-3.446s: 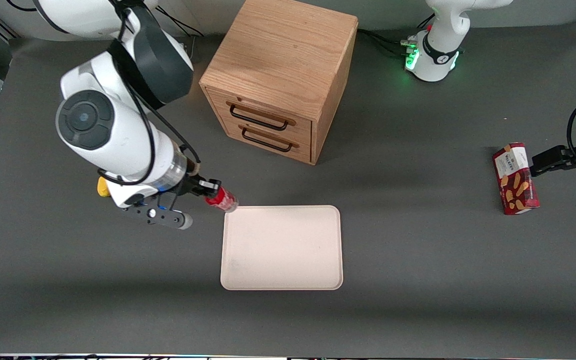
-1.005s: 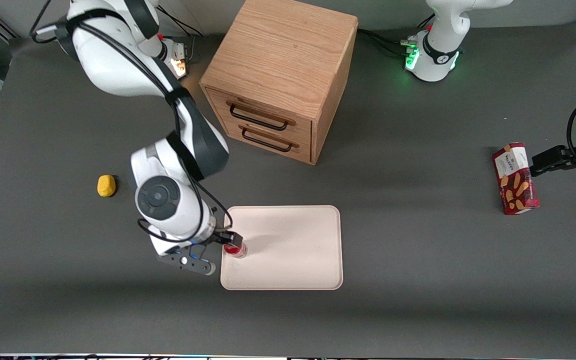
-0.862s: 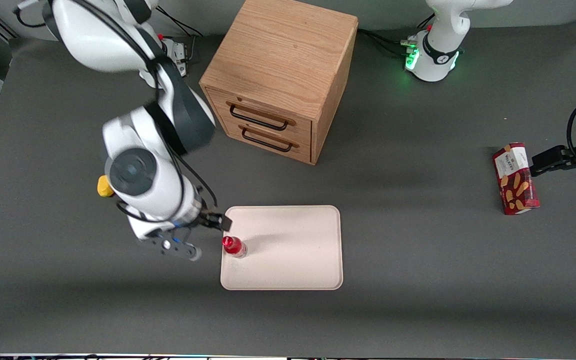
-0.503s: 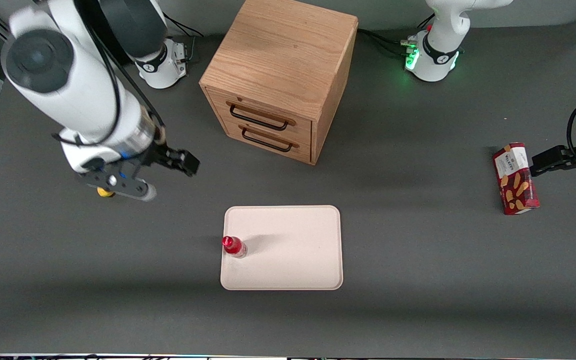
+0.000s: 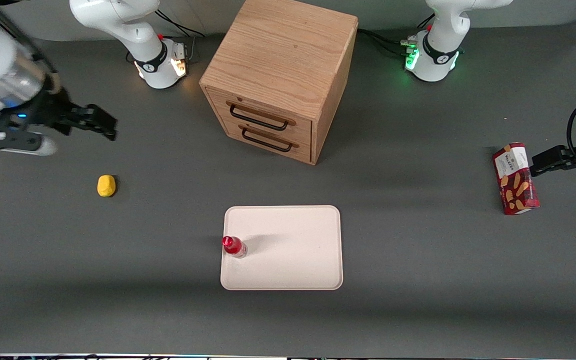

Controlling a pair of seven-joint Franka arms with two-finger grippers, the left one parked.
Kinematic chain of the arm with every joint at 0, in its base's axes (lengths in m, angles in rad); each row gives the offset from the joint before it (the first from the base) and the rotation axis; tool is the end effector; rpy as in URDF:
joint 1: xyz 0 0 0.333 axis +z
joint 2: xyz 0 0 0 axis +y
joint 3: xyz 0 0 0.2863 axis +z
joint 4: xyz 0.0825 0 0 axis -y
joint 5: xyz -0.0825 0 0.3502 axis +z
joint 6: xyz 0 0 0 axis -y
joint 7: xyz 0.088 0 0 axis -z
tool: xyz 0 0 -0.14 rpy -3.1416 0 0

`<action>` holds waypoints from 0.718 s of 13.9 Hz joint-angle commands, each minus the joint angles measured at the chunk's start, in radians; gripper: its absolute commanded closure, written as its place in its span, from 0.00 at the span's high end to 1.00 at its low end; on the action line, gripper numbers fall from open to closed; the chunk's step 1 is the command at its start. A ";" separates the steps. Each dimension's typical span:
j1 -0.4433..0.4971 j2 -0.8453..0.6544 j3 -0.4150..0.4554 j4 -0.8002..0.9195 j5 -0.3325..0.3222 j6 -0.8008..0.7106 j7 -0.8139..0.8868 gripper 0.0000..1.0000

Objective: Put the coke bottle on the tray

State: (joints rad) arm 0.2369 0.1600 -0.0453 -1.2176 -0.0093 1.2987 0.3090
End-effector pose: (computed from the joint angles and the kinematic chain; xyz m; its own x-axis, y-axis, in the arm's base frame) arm 0.5217 0.1020 0.6043 0.9903 -0.1201 -0.0699 -0.1175 -0.9923 0.0395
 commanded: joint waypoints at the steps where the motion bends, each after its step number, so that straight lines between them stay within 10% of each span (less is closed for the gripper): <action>1: -0.066 -0.069 -0.028 -0.123 0.014 0.071 -0.193 1.00; 10: -0.215 -0.112 -0.024 -0.292 0.058 0.241 -0.363 1.00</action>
State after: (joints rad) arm 0.0322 0.0592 -0.0799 -1.4819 0.0312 1.5114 -0.0267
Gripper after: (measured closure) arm 0.000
